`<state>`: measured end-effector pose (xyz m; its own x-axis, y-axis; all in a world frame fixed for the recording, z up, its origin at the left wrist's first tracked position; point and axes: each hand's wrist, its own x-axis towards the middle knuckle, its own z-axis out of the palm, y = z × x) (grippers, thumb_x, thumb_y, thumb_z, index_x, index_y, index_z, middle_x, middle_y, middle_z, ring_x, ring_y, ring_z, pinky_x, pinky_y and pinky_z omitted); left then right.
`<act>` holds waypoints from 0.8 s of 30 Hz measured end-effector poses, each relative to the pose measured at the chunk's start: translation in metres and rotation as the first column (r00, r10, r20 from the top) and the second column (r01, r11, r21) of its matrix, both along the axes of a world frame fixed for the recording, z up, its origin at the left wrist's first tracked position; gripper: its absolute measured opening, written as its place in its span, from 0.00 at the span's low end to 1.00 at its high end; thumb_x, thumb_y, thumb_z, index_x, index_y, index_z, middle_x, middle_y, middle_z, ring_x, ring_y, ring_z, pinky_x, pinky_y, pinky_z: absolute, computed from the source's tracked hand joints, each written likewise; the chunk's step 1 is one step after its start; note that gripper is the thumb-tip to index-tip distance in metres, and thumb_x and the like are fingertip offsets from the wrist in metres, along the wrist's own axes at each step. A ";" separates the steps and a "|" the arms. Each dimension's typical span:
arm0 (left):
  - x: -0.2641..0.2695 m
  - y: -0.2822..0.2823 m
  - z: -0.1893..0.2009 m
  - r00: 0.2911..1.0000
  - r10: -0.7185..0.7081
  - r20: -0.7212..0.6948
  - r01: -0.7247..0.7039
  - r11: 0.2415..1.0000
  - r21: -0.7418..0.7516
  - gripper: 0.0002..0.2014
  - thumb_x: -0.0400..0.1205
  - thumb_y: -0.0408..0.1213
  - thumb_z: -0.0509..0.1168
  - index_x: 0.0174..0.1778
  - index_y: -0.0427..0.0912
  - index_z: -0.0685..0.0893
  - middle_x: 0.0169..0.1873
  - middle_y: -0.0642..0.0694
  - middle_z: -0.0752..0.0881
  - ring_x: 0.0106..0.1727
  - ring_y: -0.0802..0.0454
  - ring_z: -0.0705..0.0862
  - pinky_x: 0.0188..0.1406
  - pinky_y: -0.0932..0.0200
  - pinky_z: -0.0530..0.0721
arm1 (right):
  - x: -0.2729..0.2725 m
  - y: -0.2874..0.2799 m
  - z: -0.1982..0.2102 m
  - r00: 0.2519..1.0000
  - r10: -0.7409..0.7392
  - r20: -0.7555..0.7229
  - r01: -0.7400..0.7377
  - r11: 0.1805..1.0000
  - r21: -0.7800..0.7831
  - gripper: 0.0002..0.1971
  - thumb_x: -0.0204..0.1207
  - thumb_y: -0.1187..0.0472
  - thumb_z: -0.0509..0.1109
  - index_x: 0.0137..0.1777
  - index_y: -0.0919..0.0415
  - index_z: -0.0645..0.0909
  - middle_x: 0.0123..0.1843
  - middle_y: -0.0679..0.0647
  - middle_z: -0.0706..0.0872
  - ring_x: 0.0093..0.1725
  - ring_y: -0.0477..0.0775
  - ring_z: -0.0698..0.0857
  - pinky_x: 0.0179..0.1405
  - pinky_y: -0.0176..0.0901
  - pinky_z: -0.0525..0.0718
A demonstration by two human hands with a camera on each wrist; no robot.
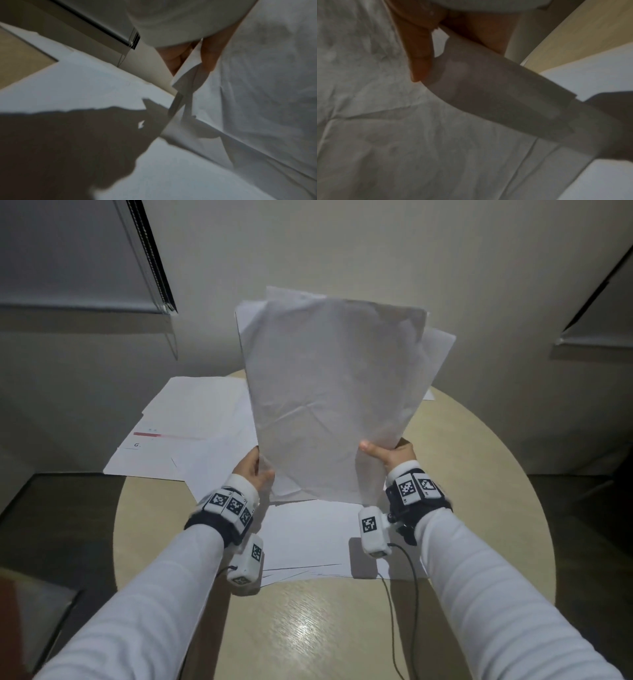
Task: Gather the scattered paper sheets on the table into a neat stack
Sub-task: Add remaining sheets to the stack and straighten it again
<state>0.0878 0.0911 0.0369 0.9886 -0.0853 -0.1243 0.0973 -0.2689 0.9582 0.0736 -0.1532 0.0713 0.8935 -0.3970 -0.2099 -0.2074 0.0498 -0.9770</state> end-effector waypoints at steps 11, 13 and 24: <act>-0.016 -0.002 -0.041 0.993 0.047 -0.110 -0.021 0.974 0.226 0.21 0.73 0.24 0.64 0.63 0.38 0.76 0.48 0.46 0.82 0.49 0.52 0.79 0.48 0.63 0.74 | -0.025 -0.001 -0.032 0.988 -0.004 -0.153 0.000 1.000 -0.025 0.21 0.66 0.73 0.77 0.59 0.76 0.81 0.53 0.62 0.85 0.46 0.54 0.83 0.63 0.45 0.79; -0.014 -0.004 -0.042 0.988 0.052 -0.147 -0.002 0.947 0.320 0.19 0.76 0.26 0.65 0.63 0.38 0.77 0.47 0.46 0.80 0.48 0.51 0.77 0.47 0.64 0.71 | -0.030 0.002 -0.037 0.983 -0.009 -0.183 0.001 0.999 -0.048 0.20 0.66 0.75 0.76 0.60 0.77 0.80 0.55 0.64 0.85 0.45 0.55 0.84 0.59 0.40 0.82; 0.010 0.003 -0.027 0.984 -0.054 -0.171 0.086 0.979 0.186 0.40 0.68 0.17 0.72 0.76 0.34 0.63 0.67 0.42 0.74 0.66 0.45 0.76 0.62 0.56 0.76 | -0.023 -0.001 -0.035 0.960 0.041 -0.276 -0.082 0.987 -0.139 0.20 0.71 0.70 0.75 0.62 0.76 0.79 0.52 0.55 0.78 0.54 0.49 0.76 0.43 0.29 0.72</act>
<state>0.0979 0.0942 0.0103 0.9457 -0.1120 -0.3052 0.2236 -0.4574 0.8607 0.0503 -0.1539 0.0367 0.8343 -0.3882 -0.3915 -0.4642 -0.1115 -0.8787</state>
